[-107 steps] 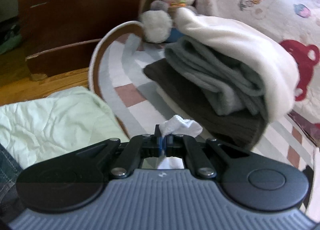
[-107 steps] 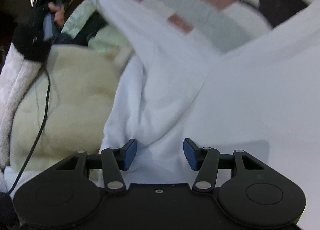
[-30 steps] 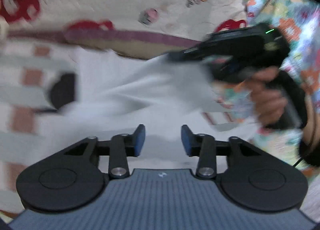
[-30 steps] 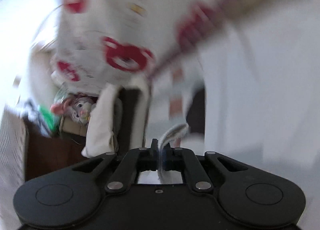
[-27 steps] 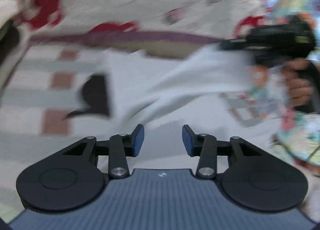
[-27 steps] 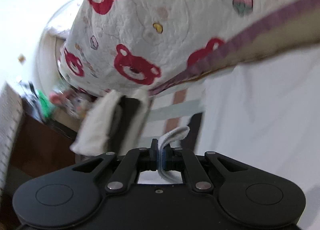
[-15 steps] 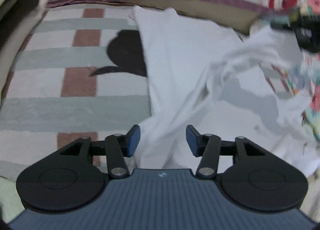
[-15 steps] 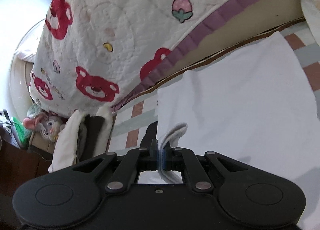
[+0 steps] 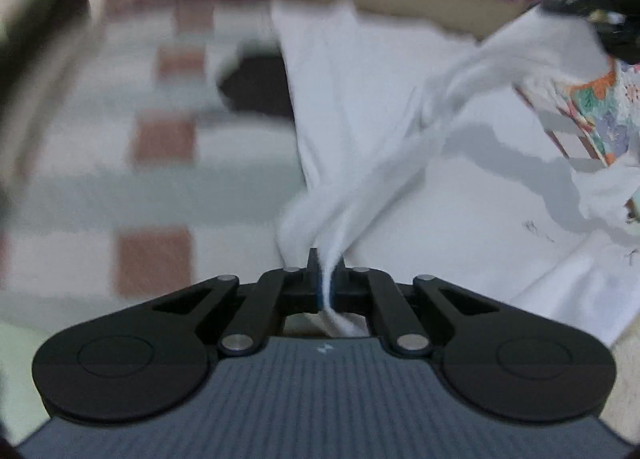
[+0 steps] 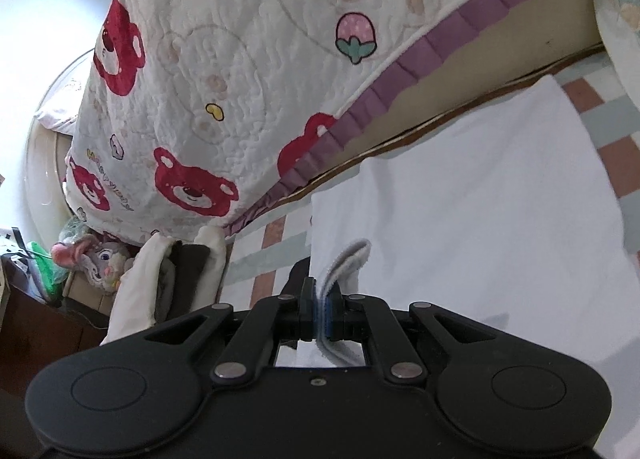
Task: Fold clothes
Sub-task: 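Grasp the shirt edge with the right gripper while the left gripper holds the fold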
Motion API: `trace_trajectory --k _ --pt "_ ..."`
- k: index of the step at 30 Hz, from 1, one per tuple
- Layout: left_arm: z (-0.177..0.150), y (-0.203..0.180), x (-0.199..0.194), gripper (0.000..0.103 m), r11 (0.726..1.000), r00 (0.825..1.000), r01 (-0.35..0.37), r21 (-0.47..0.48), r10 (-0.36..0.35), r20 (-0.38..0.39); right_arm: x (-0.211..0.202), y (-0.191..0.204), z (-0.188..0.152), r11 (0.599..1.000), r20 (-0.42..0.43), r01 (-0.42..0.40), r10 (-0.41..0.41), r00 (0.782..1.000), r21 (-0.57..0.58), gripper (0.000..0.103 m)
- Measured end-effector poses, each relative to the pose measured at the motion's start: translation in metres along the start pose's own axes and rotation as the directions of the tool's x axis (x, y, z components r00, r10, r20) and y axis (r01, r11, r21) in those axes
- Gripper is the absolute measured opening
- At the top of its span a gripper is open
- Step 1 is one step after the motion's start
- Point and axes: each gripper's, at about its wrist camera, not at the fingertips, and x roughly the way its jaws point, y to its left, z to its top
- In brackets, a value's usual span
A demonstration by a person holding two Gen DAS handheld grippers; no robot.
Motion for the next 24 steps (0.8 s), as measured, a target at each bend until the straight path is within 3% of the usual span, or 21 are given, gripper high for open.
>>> trace_trajectory --k 4,7,9,12,15,16,20,24 --pt "-0.023 0.006 -0.049 0.002 0.995 0.993 -0.084 -0.055 0.088 0.076 -0.011 -0.004 -0.005 0.999 -0.044 -0.031 0.030 0.999 -0.018 0.007" --pt "-0.036 -0.006 -0.046 0.002 0.992 0.992 -0.124 -0.013 0.124 0.031 -0.002 -0.024 -0.027 0.997 -0.141 0.072 -0.070 0.987 0.009 0.007" --pt "-0.035 -0.013 -0.039 0.002 0.991 0.991 -0.133 0.029 0.133 0.003 0.011 -0.039 -0.042 0.985 -0.190 0.173 -0.171 0.967 -0.006 0.007" --pt "-0.035 -0.012 -0.034 0.002 0.994 0.994 -0.108 0.026 0.108 -0.012 0.031 -0.061 -0.065 0.947 -0.257 0.318 -0.317 0.913 -0.039 0.007" --pt "-0.036 -0.009 -0.030 0.002 0.997 0.997 -0.078 0.014 0.079 -0.023 0.022 -0.063 -0.052 0.942 -0.202 0.330 -0.334 0.921 -0.055 0.007" --pt "-0.036 -0.008 -0.029 0.003 0.998 0.997 -0.069 0.010 0.069 -0.027 0.016 -0.058 -0.047 0.932 -0.173 0.345 -0.359 0.917 -0.108 0.007" --pt "-0.037 -0.013 -0.018 0.003 0.998 0.997 -0.048 0.036 0.050 -0.060 0.031 -0.067 -0.045 0.867 -0.177 0.435 -0.480 0.859 -0.242 0.007" --pt "-0.038 -0.019 -0.013 0.004 0.997 0.996 -0.035 0.066 0.041 -0.085 0.045 -0.076 -0.044 0.777 -0.164 0.508 -0.593 0.788 -0.372 0.007"
